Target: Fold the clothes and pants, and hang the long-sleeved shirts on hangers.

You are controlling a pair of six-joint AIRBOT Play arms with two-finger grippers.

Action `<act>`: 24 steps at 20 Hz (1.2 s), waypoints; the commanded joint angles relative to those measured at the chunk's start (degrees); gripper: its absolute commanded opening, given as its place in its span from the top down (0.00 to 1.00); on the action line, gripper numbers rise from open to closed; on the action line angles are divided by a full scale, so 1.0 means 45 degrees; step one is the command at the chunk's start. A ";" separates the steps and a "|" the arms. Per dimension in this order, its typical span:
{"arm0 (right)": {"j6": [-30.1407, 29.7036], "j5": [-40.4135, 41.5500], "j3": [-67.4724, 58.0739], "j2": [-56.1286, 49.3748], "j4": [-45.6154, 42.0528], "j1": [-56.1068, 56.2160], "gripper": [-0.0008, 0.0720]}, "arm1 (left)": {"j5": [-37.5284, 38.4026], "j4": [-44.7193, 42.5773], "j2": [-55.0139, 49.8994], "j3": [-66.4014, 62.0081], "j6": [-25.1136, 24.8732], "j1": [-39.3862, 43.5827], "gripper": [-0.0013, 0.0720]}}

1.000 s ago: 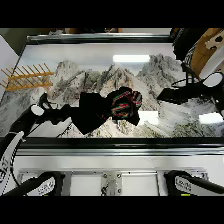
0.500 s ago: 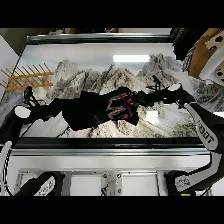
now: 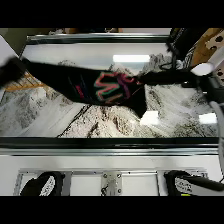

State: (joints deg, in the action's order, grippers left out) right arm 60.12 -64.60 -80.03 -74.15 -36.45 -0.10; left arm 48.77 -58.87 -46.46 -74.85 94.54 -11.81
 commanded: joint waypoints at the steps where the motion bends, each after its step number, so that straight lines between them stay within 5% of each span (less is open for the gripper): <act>1: 0.1821 -0.0515 -0.0928 0.4046 -0.1768 -0.0092 0.98 | -0.0049 -0.0029 0.1831 -0.3259 -0.0068 0.0151 0.97; 7: 0.5357 -0.1146 -0.0923 0.8228 -0.3827 -0.0092 0.98 | -0.0500 -0.0010 0.2817 -0.4148 -0.0068 0.0141 0.97; 11: 0.7140 -0.3619 -0.0466 0.8170 -0.5051 -0.0092 0.98 | 0.0670 0.0034 0.1098 -0.4148 -0.0063 0.0141 0.97; 14: 0.7169 -0.4396 0.1307 0.7257 -0.5061 -0.0092 0.98 | 0.2511 0.0102 -0.1370 -0.4148 -0.0063 0.0146 0.97; 17: 0.6693 -0.2623 0.3419 0.5547 -0.5425 -0.0092 0.97 | 0.3415 0.0107 -0.4051 -0.3687 -0.0058 0.0393 0.97; 20: 0.5625 0.1724 0.3521 0.3075 -0.5848 -0.0141 0.94 | 0.2035 0.0112 -0.6484 -0.3283 -0.0063 0.1234 0.96; 21: 0.5474 0.2977 0.3118 0.2254 -0.5863 -0.0146 0.67 | 0.1647 0.0078 -0.7227 -0.3536 -0.0058 0.1515 0.57; 22: 0.5396 0.3876 0.2652 0.1627 -0.5848 -0.0146 0.26 | 0.1438 0.0107 -0.7951 -0.4046 -0.0029 0.1724 0.07; 23: 0.5387 0.4206 0.2025 0.1107 -0.5858 -0.0223 0.06 | 0.1549 0.0097 -0.8553 -0.4692 0.0019 0.1817 0.07; 24: 0.5377 0.4192 0.1457 0.0845 -0.5867 -0.0374 0.06 | 0.1894 0.0097 -0.8927 -0.5251 0.0350 0.1807 0.07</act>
State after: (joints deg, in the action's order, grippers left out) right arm 85.86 -55.53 -69.23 -63.86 -62.35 -0.99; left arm 57.23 -58.59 -79.00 -93.93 94.50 -5.28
